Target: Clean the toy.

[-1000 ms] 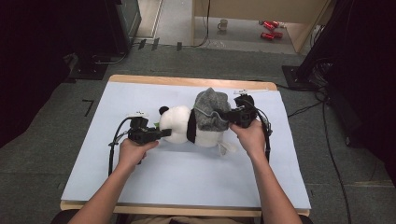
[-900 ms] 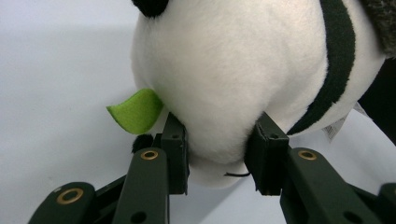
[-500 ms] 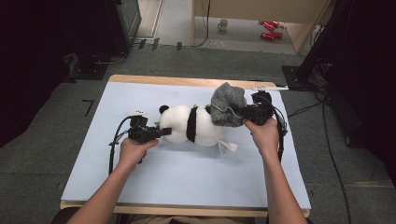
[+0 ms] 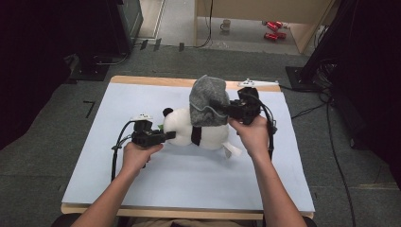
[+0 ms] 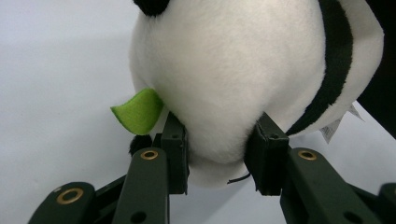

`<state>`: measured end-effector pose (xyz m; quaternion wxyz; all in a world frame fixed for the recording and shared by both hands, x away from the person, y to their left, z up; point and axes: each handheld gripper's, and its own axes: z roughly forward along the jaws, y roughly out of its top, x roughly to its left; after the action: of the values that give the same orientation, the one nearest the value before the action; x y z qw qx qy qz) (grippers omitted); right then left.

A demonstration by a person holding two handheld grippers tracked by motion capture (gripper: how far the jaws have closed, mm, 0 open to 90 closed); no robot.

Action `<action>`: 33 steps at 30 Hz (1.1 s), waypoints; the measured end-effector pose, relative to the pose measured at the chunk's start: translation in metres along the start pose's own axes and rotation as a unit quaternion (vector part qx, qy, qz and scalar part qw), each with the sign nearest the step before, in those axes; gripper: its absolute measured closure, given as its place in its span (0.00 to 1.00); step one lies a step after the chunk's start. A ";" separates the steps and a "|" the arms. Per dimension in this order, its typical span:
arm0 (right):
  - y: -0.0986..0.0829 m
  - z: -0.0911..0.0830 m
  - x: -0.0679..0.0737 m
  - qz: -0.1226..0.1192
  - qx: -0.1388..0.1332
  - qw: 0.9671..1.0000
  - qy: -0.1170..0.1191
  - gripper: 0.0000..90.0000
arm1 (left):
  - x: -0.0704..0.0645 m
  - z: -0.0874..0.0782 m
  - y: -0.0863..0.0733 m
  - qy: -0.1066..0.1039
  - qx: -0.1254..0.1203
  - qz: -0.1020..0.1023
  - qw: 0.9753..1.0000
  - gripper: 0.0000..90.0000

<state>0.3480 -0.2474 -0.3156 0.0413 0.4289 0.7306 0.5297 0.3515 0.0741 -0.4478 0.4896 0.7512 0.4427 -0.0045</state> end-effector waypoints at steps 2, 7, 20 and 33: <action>-0.003 0.014 0.003 -0.008 0.014 1.000 0.005 0.90 | -0.004 -0.001 -0.001 0.004 -0.004 0.004 1.000 0.71; -0.010 0.047 0.013 -0.013 0.040 0.999 0.026 0.90 | -0.013 -0.002 -0.005 0.017 -0.011 0.018 1.000 0.71; -0.032 0.097 0.019 -0.033 0.111 0.993 0.032 0.89 | -0.016 -0.004 -0.009 0.033 -0.002 0.042 0.999 0.70; -0.028 0.057 -0.016 -0.007 0.105 0.994 -0.026 0.89 | 0.019 -0.007 0.005 0.020 0.010 0.009 1.000 0.72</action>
<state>0.3709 -0.2187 -0.3696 0.0187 0.4397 0.7837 0.4384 0.3637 0.0912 -0.4492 0.4729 0.7601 0.4456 0.0106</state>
